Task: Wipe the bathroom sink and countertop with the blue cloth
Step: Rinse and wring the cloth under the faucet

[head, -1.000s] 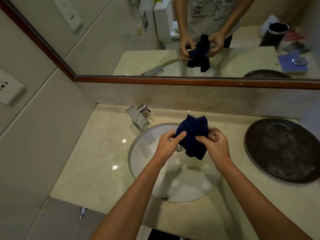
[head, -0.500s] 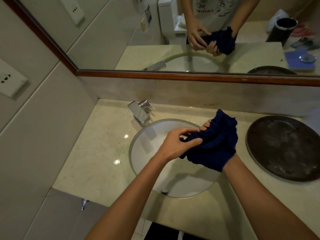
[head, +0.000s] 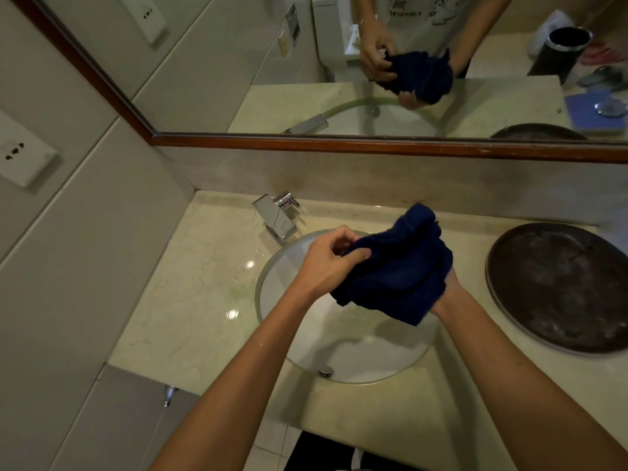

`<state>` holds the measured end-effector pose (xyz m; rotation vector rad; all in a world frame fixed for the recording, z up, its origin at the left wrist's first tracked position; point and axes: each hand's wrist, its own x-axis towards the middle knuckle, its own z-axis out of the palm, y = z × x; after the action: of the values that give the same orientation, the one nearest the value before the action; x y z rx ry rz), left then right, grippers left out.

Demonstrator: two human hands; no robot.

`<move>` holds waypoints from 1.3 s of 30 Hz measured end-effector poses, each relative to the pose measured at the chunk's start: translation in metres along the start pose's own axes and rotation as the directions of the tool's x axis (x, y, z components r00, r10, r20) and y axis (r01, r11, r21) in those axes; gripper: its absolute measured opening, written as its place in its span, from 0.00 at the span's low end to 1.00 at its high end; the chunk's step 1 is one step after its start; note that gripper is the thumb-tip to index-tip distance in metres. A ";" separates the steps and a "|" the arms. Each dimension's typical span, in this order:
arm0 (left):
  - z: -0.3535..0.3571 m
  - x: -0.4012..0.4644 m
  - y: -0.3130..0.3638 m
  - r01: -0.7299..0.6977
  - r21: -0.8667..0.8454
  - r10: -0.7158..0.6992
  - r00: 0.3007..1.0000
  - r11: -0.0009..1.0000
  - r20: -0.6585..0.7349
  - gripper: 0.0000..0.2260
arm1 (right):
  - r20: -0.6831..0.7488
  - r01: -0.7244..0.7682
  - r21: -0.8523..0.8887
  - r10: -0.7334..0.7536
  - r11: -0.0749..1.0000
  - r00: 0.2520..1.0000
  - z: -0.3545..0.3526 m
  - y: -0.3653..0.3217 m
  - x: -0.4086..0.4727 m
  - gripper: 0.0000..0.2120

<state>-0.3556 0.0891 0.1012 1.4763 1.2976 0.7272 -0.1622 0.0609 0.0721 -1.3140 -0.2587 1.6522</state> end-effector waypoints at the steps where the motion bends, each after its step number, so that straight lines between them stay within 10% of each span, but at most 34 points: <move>1: -0.006 0.003 0.003 -0.026 0.014 0.026 1.000 1.000 0.008 0.03 | -0.009 -0.023 0.016 0.023 1.000 1.000 -0.006 0.001 0.001 0.12; 13: -0.016 0.017 -0.006 0.067 0.093 -0.078 0.990 0.993 0.118 0.18 | 0.057 -0.132 0.255 0.122 0.958 0.991 -0.001 -0.008 0.002 0.10; 19: -0.039 0.024 0.006 -0.263 0.409 0.171 0.954 0.874 0.246 0.13 | -0.336 -0.038 -0.479 -0.143 0.877 0.931 -0.048 -0.012 0.019 0.14; 22: -0.045 0.026 0.009 -0.412 0.549 0.229 0.900 0.727 0.371 0.12 | 0.104 0.431 -0.707 -0.521 0.561 0.847 -0.030 -0.034 0.006 0.28; 25: -0.050 0.025 0.015 -0.437 0.553 0.214 0.881 0.710 0.422 0.12 | 0.631 0.679 -0.730 -0.303 0.080 0.714 0.012 -0.047 0.000 0.41; 28: -0.058 0.018 0.019 -0.421 0.541 0.216 0.890 0.728 0.402 0.11 | 0.673 0.649 -0.738 -0.127 -0.186 0.729 0.029 -0.053 0.016 0.31; 31: -0.073 0.012 0.018 -0.310 0.579 0.126 0.934 0.754 0.335 0.14 | 0.613 0.608 -0.790 -0.100 -0.083 0.784 0.030 -0.059 0.019 0.05; 39: -0.083 -0.003 -0.020 0.031 0.495 -0.225 0.914 0.869 0.338 0.08 | 0.509 0.510 -0.842 -0.053 0.178 0.859 0.024 -0.037 0.013 0.05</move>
<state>-0.4382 0.1082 0.1093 1.7920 1.3004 -0.0037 -0.1613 0.0986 0.0977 -1.5987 -1.9869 1.2979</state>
